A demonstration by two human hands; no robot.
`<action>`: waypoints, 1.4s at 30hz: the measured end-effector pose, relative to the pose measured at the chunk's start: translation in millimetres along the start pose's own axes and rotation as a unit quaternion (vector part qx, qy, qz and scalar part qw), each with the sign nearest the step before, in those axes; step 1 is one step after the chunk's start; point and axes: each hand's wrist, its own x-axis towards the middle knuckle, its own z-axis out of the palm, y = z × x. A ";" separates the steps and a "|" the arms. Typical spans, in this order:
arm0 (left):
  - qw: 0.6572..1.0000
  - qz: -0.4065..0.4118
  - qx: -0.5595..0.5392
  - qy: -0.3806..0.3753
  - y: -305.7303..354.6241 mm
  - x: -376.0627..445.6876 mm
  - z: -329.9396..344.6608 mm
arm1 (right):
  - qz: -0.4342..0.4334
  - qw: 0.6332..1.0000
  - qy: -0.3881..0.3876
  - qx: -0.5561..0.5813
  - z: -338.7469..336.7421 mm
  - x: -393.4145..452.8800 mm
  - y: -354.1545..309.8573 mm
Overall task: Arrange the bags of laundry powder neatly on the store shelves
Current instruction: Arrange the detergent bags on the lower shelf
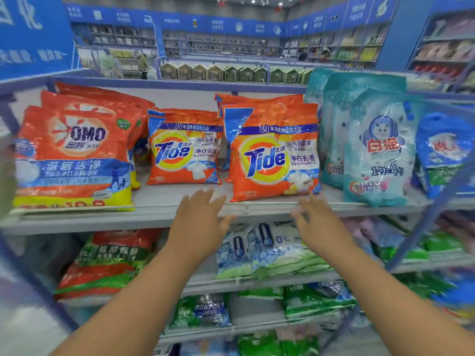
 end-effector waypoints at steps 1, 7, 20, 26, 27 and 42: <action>1.000 -0.004 -0.008 -0.003 0.6 -11.2 3.2 | 0.001 1.000 -0.002 -0.017 4.0 -13.1 3.5; 0.992 0.011 -0.082 0.095 23.9 -63.1 20.7 | 0.026 0.998 -0.059 -0.016 20.4 -64.5 32.9; 0.973 -0.179 -0.112 -0.091 92.6 -65.4 104.5 | 0.025 0.990 -0.120 0.067 37.6 -49.5 135.4; 0.949 -0.235 -0.178 -0.111 106.1 -35.5 140.6 | 0.046 0.990 -0.111 0.068 50.4 -3.2 150.9; 0.943 -0.244 -0.198 -0.111 103.9 -27.5 146.4 | 0.057 0.990 -0.106 0.070 52.0 6.1 149.8; 0.772 -0.360 -0.473 -0.226 35.6 88.4 234.9 | 0.233 0.946 -0.141 0.177 97.7 95.6 143.2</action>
